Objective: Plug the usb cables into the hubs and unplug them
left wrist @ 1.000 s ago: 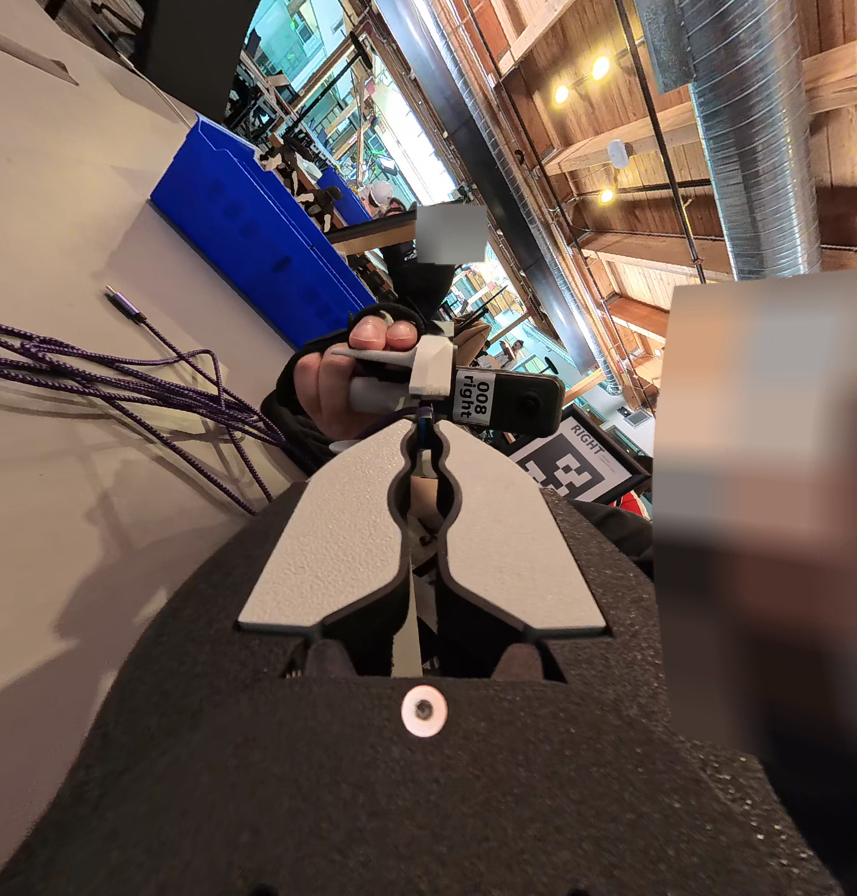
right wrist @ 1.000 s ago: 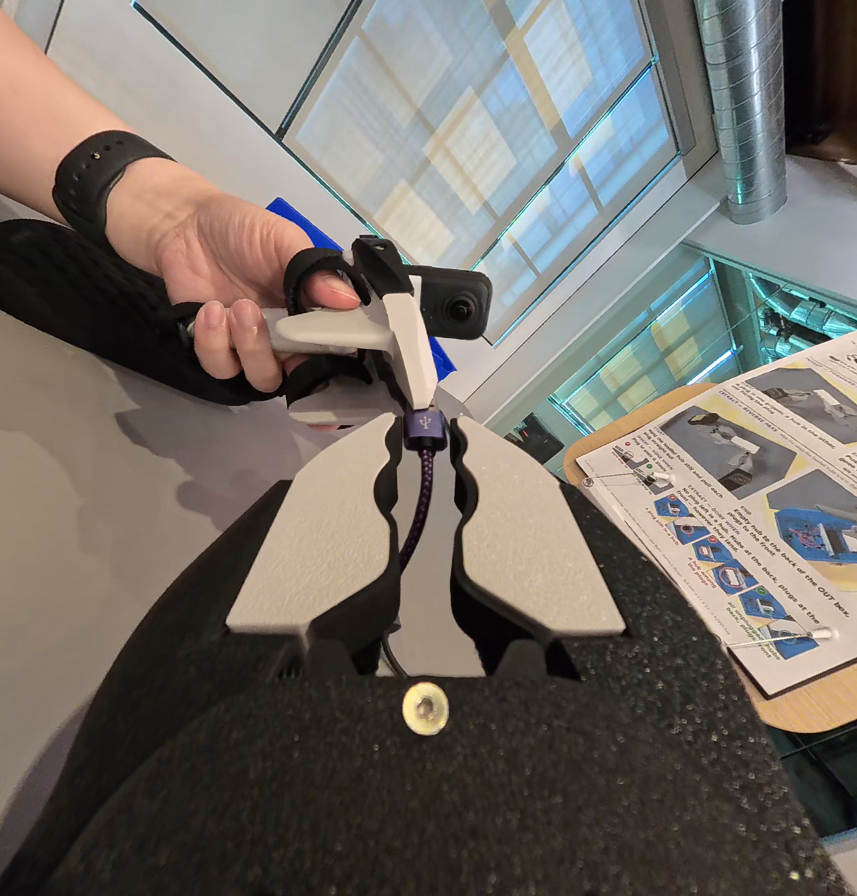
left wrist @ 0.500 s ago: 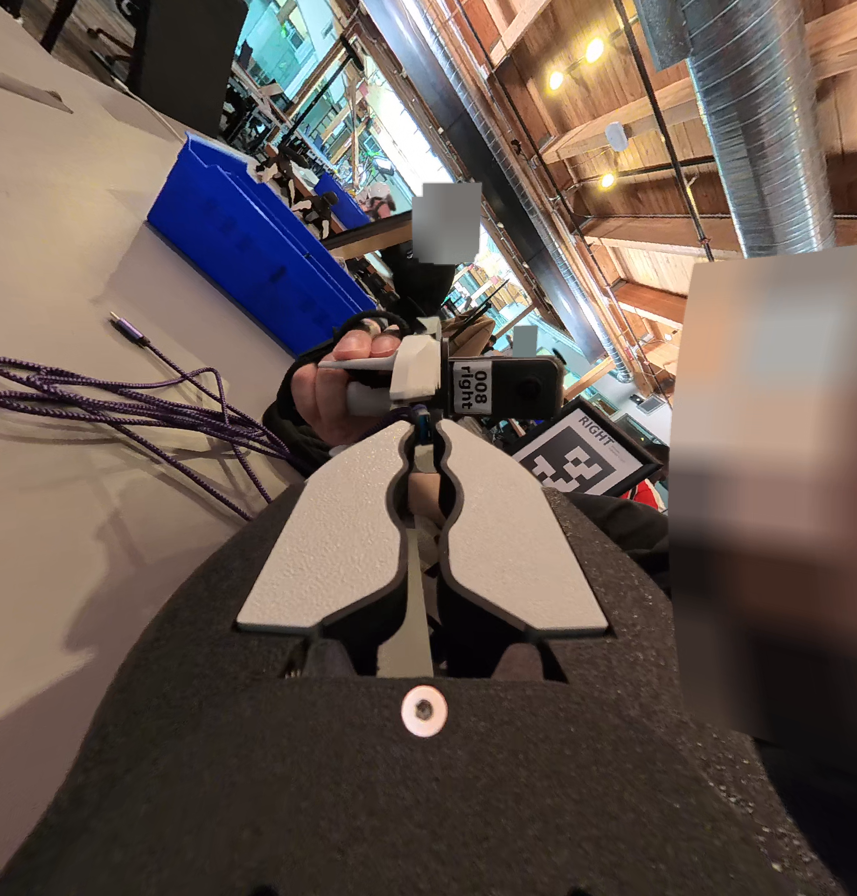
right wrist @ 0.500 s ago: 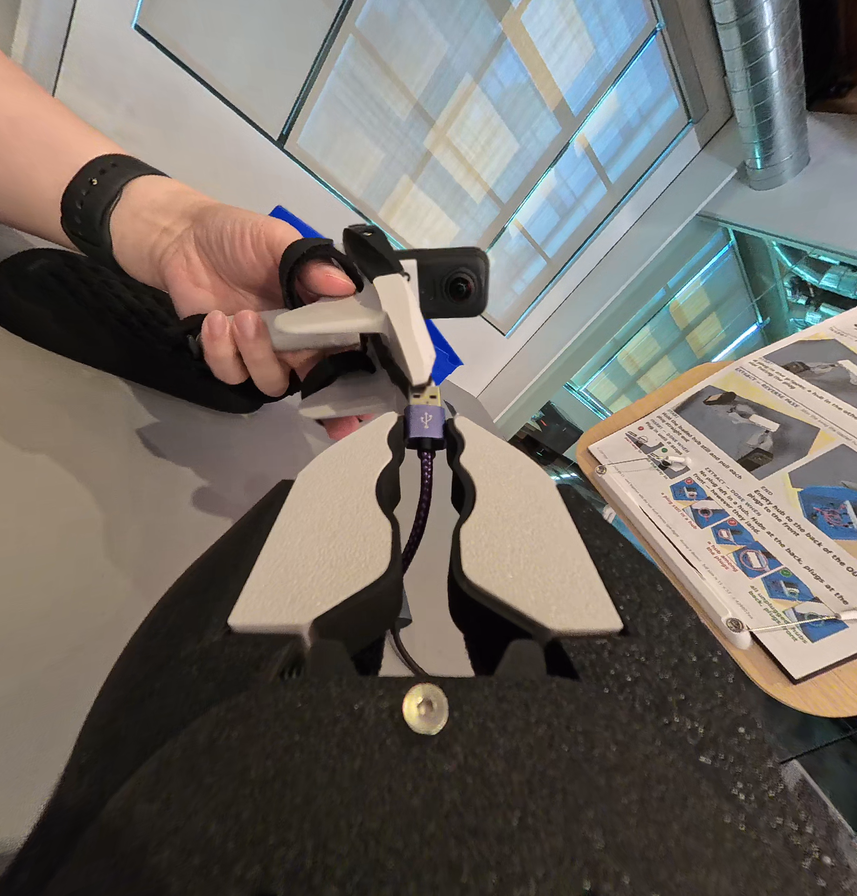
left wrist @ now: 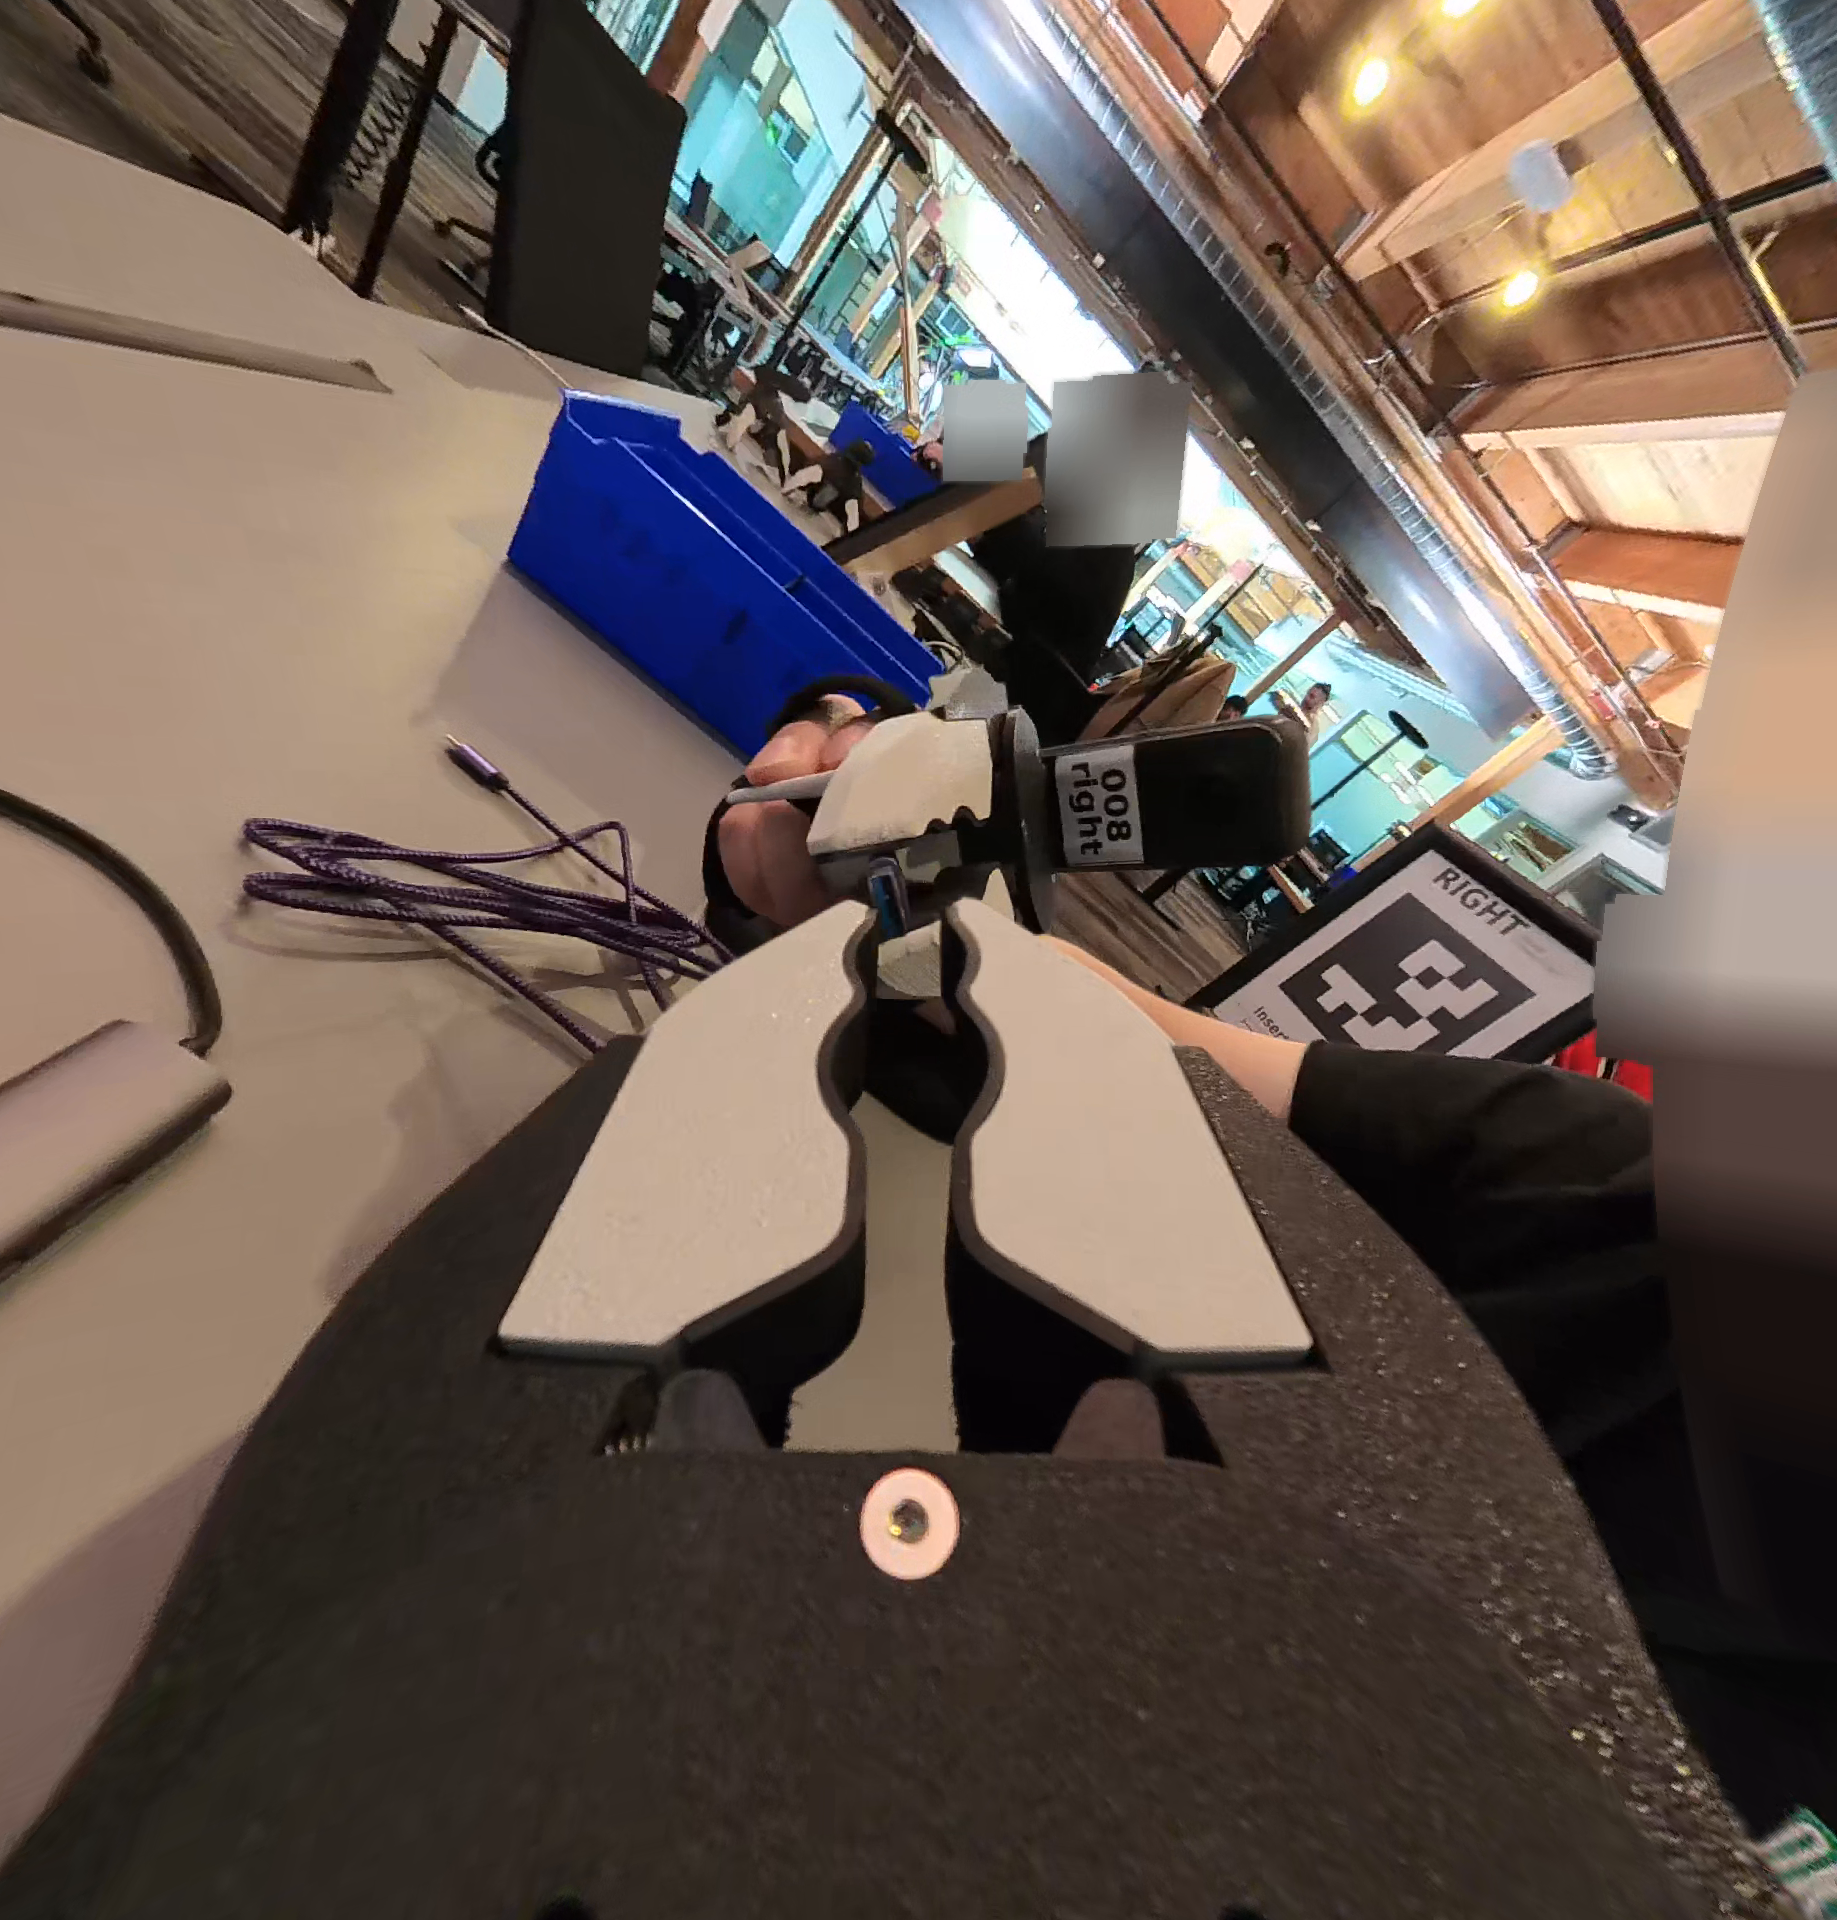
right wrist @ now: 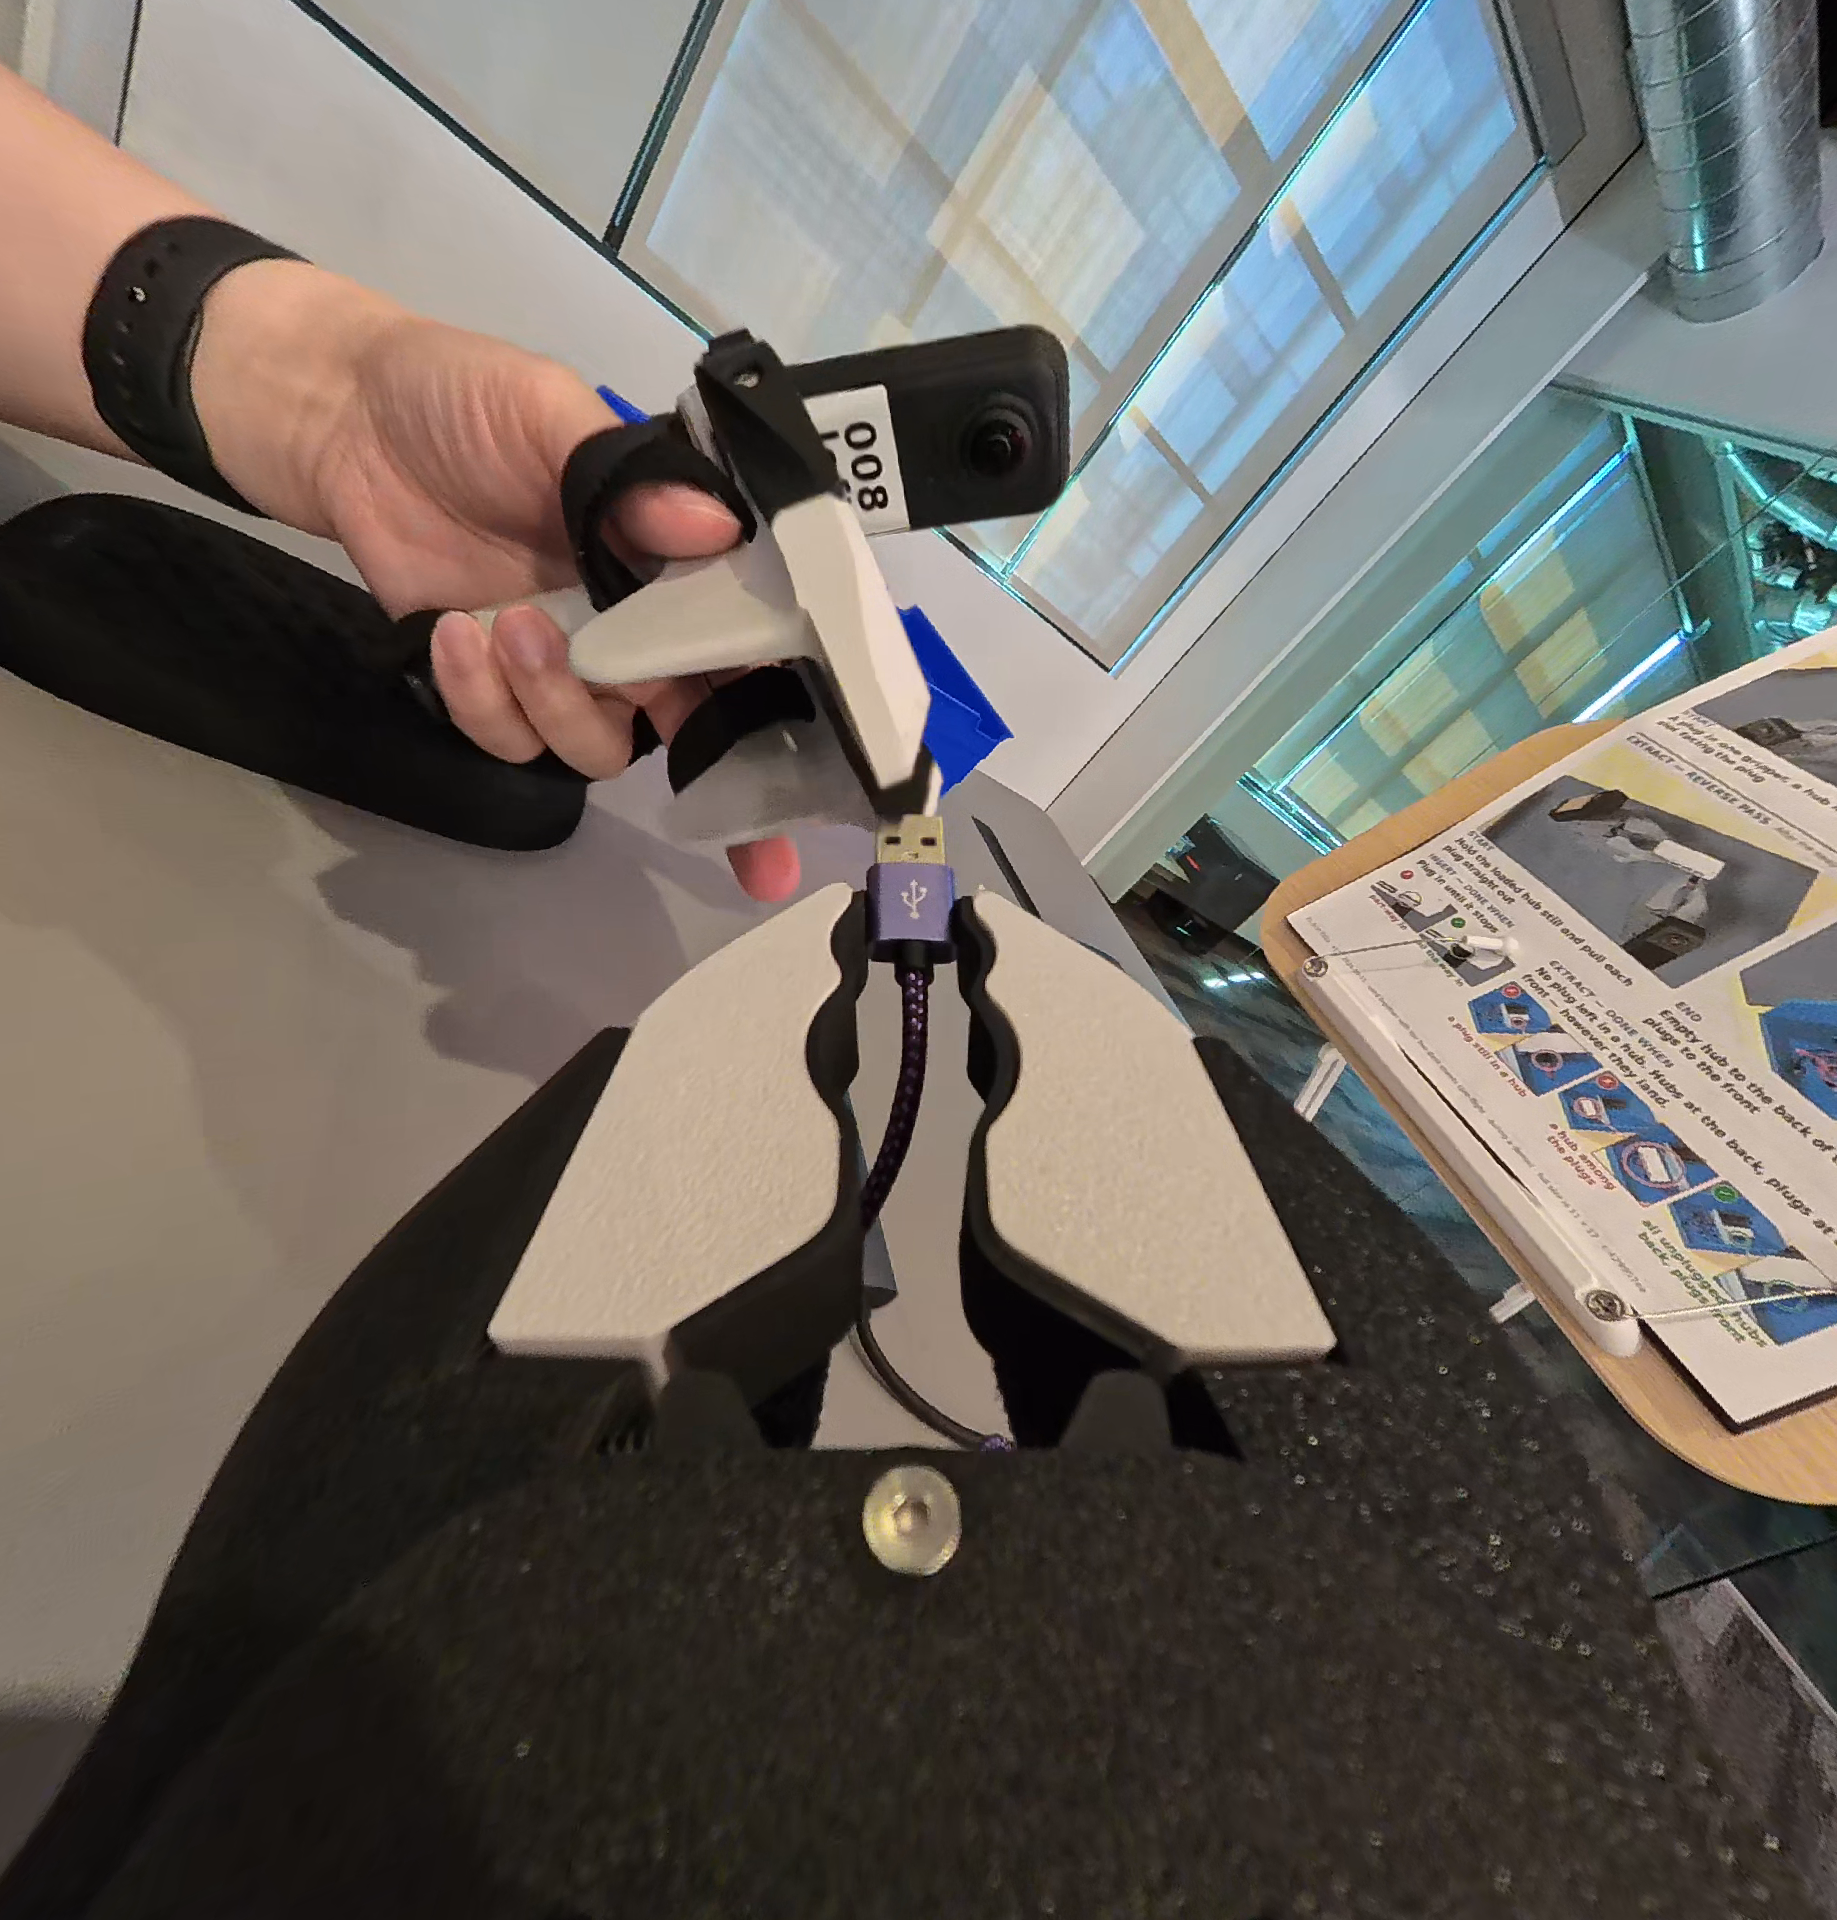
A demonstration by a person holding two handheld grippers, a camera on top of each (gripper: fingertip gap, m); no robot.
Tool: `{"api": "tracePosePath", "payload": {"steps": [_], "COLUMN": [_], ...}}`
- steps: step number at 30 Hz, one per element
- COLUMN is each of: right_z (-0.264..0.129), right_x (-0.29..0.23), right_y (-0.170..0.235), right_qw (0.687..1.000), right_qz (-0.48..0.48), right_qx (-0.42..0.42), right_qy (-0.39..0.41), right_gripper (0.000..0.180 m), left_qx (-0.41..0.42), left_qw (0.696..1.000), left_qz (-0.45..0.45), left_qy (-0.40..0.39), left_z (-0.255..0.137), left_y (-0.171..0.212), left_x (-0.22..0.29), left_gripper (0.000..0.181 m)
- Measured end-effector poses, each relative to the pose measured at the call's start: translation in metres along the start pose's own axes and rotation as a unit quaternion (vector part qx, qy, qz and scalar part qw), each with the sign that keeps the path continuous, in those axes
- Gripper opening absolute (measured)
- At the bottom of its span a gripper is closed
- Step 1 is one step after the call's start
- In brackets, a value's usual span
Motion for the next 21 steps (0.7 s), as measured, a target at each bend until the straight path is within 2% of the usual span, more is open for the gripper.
{"api": "tracePosePath", "payload": {"steps": [5,14,17,18,21], "right_z": [-0.003,0.001,0.002,0.001,-0.001], "right_x": [0.001,-0.003,-0.004,-0.004,-0.004], "right_y": [0.000,0.001,0.002,0.003,0.000], "right_qw": [1.000,0.999,0.999,0.999,0.999], "right_qz": [-0.006,-0.033,-0.040,-0.041,-0.040], "right_qx": [-0.006,-0.021,-0.031,-0.029,-0.012], "right_qy": [0.002,-0.004,-0.003,-0.002,0.004], "right_gripper": [0.016,0.016,0.016,0.016,0.016], "left_qx": [-0.012,-0.028,-0.049,-0.047,-0.041], "left_qw": [1.000,0.999,0.998,0.998,0.998], "left_qz": [-0.004,-0.034,-0.030,-0.033,-0.038], "left_qy": [-0.009,0.005,0.010,0.017,0.027], "left_z": [0.004,0.007,0.013,0.013,0.014], "left_y": [0.001,0.002,0.008,0.008,0.007], "left_x": [-0.006,-0.007,-0.007,-0.007,-0.006], "left_gripper": [0.008,0.027,0.017,0.006,0.005]}}
Point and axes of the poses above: each gripper's, where its closed fingertips meet, z out along the fingers, y out of its underside, x = y × z across the jaws, the point moved 6 cm from there along -z, back along the fingers, and after that the axes turned 6 degrees about -y, right-handed, at the moved point
